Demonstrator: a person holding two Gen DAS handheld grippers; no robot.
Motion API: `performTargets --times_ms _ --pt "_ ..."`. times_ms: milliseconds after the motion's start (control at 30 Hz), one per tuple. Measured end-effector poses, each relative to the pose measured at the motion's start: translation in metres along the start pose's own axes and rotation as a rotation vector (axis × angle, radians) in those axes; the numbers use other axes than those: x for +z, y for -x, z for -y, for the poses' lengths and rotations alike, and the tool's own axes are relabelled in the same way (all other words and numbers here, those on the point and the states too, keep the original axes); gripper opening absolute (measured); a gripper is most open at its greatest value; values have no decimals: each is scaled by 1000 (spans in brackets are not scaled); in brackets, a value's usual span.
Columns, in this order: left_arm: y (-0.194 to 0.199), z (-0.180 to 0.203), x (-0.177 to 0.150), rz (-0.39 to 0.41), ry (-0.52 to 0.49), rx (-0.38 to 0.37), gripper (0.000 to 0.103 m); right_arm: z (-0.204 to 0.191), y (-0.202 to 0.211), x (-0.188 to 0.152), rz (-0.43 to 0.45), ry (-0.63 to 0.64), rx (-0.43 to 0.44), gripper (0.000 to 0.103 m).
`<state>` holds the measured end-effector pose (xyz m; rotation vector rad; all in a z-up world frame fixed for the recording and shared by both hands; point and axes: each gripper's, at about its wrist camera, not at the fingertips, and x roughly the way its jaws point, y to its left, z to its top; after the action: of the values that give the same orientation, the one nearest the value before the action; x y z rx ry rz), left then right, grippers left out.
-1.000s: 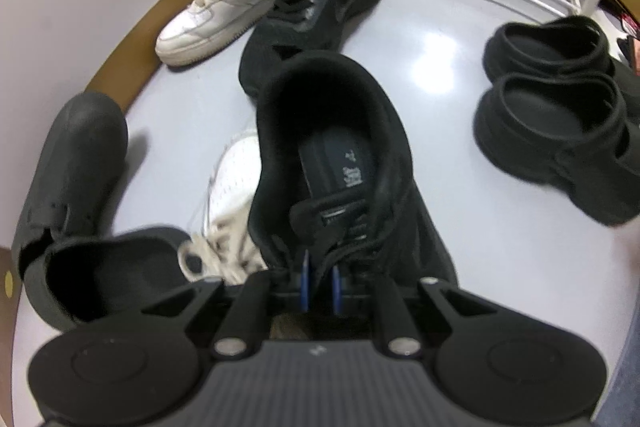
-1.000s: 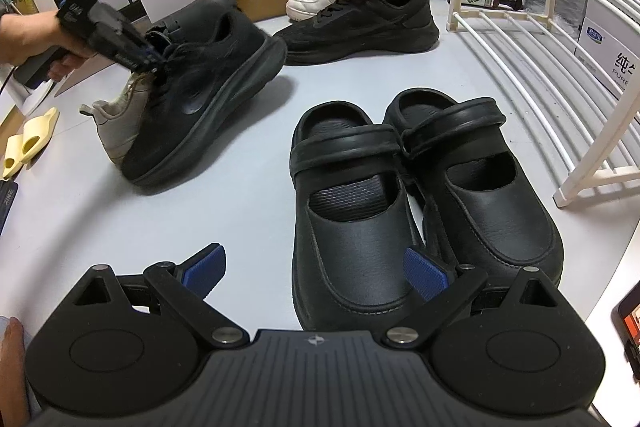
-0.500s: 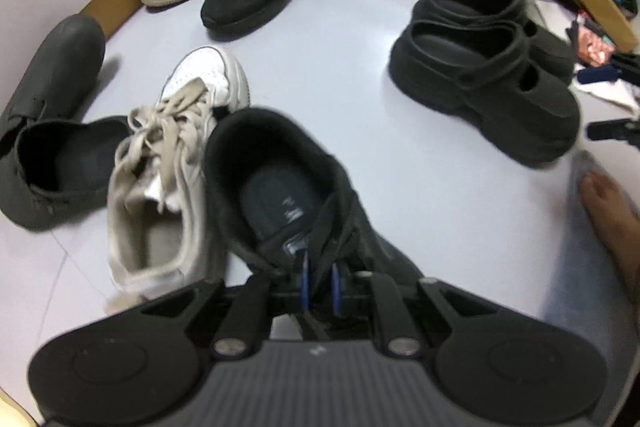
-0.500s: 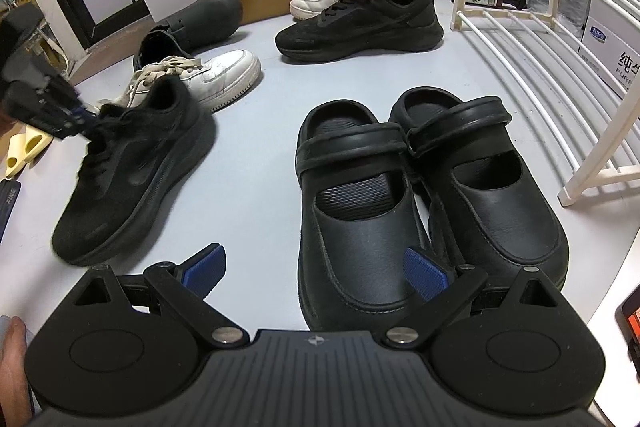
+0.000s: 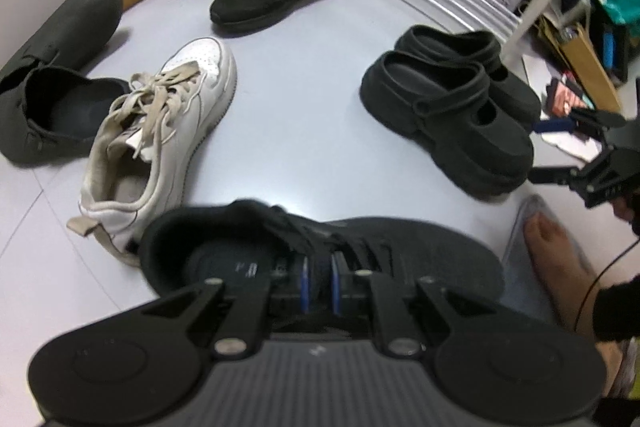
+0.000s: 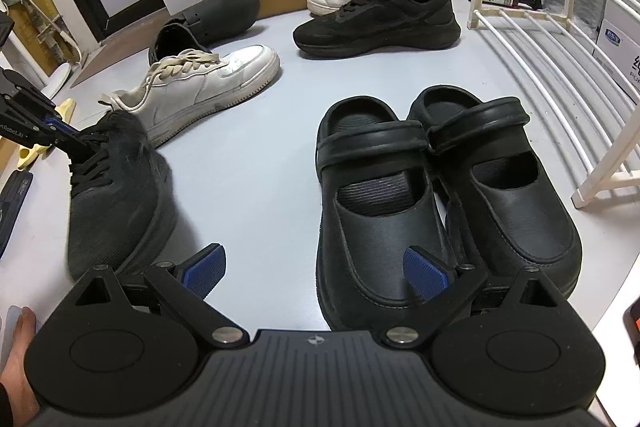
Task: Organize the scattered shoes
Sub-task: 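Carry the black sneaker with the left tool and lower it to the floor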
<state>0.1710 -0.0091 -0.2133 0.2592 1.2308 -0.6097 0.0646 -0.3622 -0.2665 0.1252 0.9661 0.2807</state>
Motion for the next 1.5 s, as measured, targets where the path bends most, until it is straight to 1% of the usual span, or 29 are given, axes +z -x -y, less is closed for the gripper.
performTargets --times_ms 33,233,367,467,533,633,833,900,933,1000,1067,1233,1300,1333,1367,1500 --pt "0 1 0 8 14 -2 11 0 -1 0 0 -1 0 98" --pt "-10 16 3 42 21 -17 11 1 -2 -1 -3 -1 0 98" --pt "-17 27 0 68 -5 -38 11 1 0 -1 0 2 -2 98" --pt "-21 30 -3 75 44 -81 11 2 0 -1 -1 -2 -4 98" --pt "-23 35 -4 82 40 -83 11 2 0 -2 -2 -7 -5 98" --pt "-23 33 -5 92 81 -97 11 0 -1 -3 -4 2 2 98" --pt "-13 21 -9 97 181 -93 11 -1 -1 -3 -7 6 6 98" --pt "-5 20 -11 116 181 -97 9 0 -1 -3 -7 4 5 98" --pt "0 20 -12 131 181 -103 0 0 -2 -3 -8 3 5 98" --pt "14 19 -9 174 187 -122 0 0 -2 -3 -9 0 4 98" --pt "21 22 -5 197 167 -98 0 -1 -3 -4 -10 -1 7 98" --pt "13 21 -5 166 174 -87 0 -6 -3 -3 -9 12 22 98" --pt "15 22 -11 164 174 -79 1 -8 -4 -4 -10 18 30 98" --pt "15 22 -14 164 174 -75 5 -10 -6 -5 -13 20 36 98" --pt "17 22 -20 169 175 -65 12 -12 -7 -5 -17 22 41 98" --pt "19 19 -38 171 211 -68 23 -23 -10 -5 -29 59 75 98"
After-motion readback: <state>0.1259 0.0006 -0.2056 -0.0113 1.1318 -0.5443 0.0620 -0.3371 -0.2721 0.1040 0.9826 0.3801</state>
